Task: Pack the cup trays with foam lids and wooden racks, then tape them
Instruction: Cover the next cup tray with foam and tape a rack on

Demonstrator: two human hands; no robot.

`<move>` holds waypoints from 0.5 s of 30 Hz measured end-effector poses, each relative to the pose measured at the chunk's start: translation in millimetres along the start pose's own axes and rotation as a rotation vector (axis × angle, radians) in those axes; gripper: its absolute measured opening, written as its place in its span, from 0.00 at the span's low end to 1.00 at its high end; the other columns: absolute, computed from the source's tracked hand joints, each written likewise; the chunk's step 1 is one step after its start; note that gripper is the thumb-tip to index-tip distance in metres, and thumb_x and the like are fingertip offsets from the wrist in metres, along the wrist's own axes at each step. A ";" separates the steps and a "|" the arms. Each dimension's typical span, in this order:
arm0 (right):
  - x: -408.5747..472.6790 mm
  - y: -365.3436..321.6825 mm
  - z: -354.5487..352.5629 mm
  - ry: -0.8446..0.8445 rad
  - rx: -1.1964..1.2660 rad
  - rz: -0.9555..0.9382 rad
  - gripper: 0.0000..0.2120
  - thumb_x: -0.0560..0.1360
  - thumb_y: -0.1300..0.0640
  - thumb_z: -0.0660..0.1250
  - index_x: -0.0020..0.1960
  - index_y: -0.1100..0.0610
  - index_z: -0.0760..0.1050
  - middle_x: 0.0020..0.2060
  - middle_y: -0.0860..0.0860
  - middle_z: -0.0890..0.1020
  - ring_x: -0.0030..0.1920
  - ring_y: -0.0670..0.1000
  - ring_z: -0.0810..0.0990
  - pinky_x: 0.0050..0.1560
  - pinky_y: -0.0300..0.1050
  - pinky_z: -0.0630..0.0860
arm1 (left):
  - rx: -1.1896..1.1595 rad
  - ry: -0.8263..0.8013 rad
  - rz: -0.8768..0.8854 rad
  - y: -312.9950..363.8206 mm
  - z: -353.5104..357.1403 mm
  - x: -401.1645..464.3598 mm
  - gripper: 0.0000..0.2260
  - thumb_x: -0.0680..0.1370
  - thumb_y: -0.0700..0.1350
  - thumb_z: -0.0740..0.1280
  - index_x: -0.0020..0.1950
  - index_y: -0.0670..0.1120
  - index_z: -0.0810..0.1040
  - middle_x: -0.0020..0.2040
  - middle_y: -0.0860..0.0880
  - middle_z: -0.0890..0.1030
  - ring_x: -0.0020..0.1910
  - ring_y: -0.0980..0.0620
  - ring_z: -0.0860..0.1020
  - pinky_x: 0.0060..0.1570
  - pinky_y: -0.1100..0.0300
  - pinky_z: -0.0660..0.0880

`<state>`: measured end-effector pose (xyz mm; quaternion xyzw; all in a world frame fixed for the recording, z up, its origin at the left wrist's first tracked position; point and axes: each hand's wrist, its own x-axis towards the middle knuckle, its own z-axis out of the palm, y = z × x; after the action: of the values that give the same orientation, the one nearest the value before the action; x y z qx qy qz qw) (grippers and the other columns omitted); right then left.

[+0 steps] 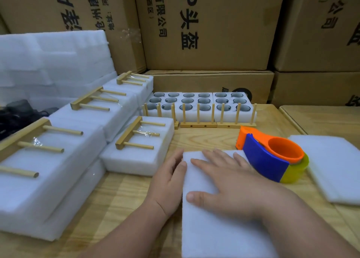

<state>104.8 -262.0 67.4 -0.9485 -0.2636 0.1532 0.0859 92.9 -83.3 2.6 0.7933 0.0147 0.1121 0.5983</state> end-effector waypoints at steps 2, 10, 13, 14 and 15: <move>1.3 -0.2 7.0 0.033 -0.032 -0.011 0.43 0.72 0.20 0.47 0.80 0.35 0.37 0.81 0.40 0.35 0.79 0.44 0.29 0.77 0.57 0.30 | -0.187 0.063 -0.088 5.3 3.6 -10.8 0.14 0.84 0.44 0.63 0.69 0.55 0.77 0.65 0.60 0.81 0.65 0.62 0.77 0.67 0.59 0.73; 10.2 3.1 18.6 0.123 -0.023 -0.030 0.46 0.65 0.17 0.40 0.78 0.31 0.33 0.79 0.38 0.30 0.76 0.42 0.24 0.75 0.58 0.26 | -0.202 0.325 0.201 77.3 -19.6 18.0 0.08 0.76 0.47 0.68 0.54 0.53 0.82 0.51 0.55 0.86 0.52 0.61 0.83 0.49 0.65 0.79; 12.4 1.3 15.0 0.115 -0.026 -0.022 0.46 0.65 0.17 0.41 0.77 0.31 0.32 0.78 0.37 0.29 0.75 0.42 0.23 0.75 0.60 0.27 | -0.051 0.387 0.141 95.3 -33.3 70.1 0.04 0.79 0.47 0.70 0.49 0.56 0.82 0.45 0.57 0.86 0.42 0.62 0.82 0.37 0.66 0.76; 12.8 0.9 14.3 0.119 -0.025 -0.027 0.47 0.64 0.16 0.39 0.77 0.31 0.32 0.77 0.37 0.28 0.75 0.42 0.23 0.75 0.60 0.27 | -0.013 0.388 0.114 97.1 -37.9 89.8 0.04 0.79 0.47 0.69 0.48 0.56 0.82 0.42 0.57 0.86 0.40 0.61 0.83 0.33 0.67 0.74; 12.9 0.2 13.9 0.106 -0.029 -0.037 0.49 0.61 0.14 0.36 0.78 0.31 0.32 0.77 0.37 0.28 0.75 0.43 0.23 0.75 0.61 0.27 | 0.047 0.385 0.087 97.5 -43.5 109.0 0.04 0.79 0.48 0.69 0.47 0.55 0.83 0.40 0.56 0.85 0.38 0.59 0.83 0.30 0.68 0.73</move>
<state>110.7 -254.3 51.2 -0.9513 -0.2785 0.0972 0.0891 179.8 -52.7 124.2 0.7709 0.0973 0.2870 0.5602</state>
